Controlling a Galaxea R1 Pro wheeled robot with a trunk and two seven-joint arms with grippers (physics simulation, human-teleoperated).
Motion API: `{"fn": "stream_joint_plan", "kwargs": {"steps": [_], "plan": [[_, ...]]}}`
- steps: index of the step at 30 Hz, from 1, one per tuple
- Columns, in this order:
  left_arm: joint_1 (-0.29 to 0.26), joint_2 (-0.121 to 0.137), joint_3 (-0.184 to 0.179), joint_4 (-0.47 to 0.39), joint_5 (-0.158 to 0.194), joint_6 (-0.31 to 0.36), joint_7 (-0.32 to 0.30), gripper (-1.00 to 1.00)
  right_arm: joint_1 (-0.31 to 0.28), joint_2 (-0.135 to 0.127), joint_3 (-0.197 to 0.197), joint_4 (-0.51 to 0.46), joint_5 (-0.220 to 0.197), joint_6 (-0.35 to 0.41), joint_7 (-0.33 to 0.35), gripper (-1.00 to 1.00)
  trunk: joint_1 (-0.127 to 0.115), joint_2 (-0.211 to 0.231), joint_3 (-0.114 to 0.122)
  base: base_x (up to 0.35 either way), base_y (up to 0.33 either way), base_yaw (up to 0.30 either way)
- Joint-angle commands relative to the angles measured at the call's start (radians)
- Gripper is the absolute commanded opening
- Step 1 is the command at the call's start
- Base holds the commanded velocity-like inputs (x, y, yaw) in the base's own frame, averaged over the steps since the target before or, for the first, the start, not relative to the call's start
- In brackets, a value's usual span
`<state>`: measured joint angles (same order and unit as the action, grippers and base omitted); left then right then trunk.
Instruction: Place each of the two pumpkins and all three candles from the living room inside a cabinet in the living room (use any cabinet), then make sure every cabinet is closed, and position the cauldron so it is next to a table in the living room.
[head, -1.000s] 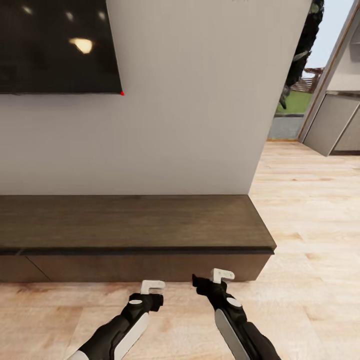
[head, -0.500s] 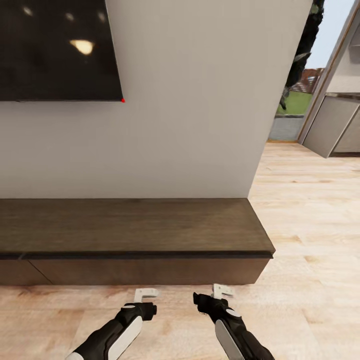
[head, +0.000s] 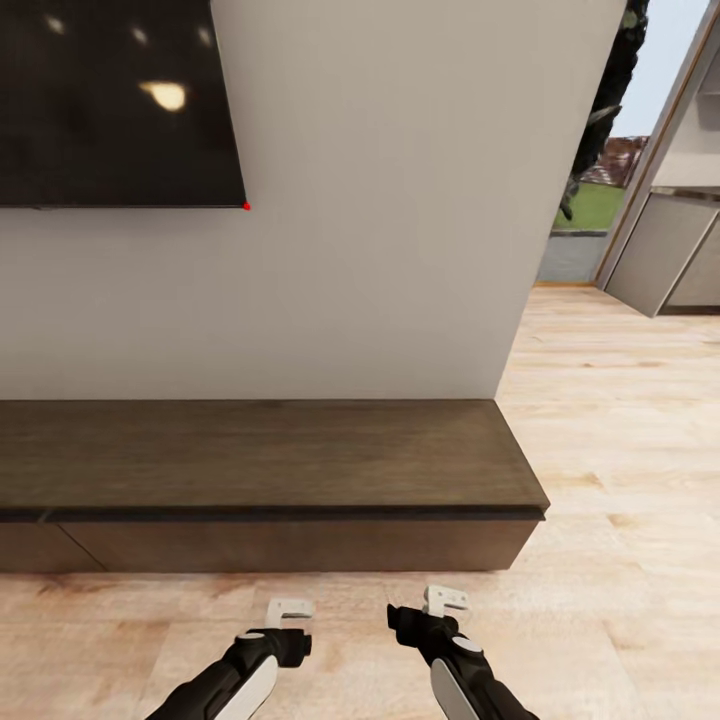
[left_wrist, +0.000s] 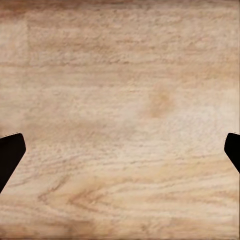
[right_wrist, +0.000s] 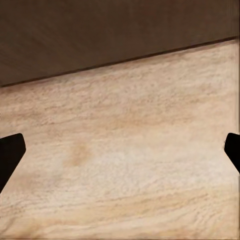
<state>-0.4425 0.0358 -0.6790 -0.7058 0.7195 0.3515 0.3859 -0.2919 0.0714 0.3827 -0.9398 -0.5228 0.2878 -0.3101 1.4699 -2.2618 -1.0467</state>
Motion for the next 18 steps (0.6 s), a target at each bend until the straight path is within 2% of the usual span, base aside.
{"fn": "stream_joint_plan", "kwargs": {"steps": [1,13,14,18], "plan": [[-0.001,0.001,-0.007,0.003,0.01,0.001,0.004,1.0,-0.001,-0.001,0.003,-0.001,-0.009,0.003,-0.009,1.0,-0.004,0.007,0.002,0.0,0.0,0.0],[-0.001,0.001,-0.008,0.029,0.014,0.014,-0.063,1.0,-0.001,-0.005,-0.001,0.002,-0.013,0.017,-0.01,1.0,-0.05,0.091,0.04,0.0,0.0,0.0],[-0.001,0.001,-0.007,0.028,0.016,0.017,-0.357,1.0,0.0,-0.004,-0.002,0.003,-0.013,0.021,-0.01,1.0,-0.054,0.098,0.043,0.0,0.0,0.0],[-0.001,0.001,-0.007,0.028,0.018,0.023,-0.357,1.0,0.0,-0.006,-0.004,0.004,-0.014,0.023,-0.01,1.0,-0.069,0.126,0.056,0.0,0.0,0.0]]}}
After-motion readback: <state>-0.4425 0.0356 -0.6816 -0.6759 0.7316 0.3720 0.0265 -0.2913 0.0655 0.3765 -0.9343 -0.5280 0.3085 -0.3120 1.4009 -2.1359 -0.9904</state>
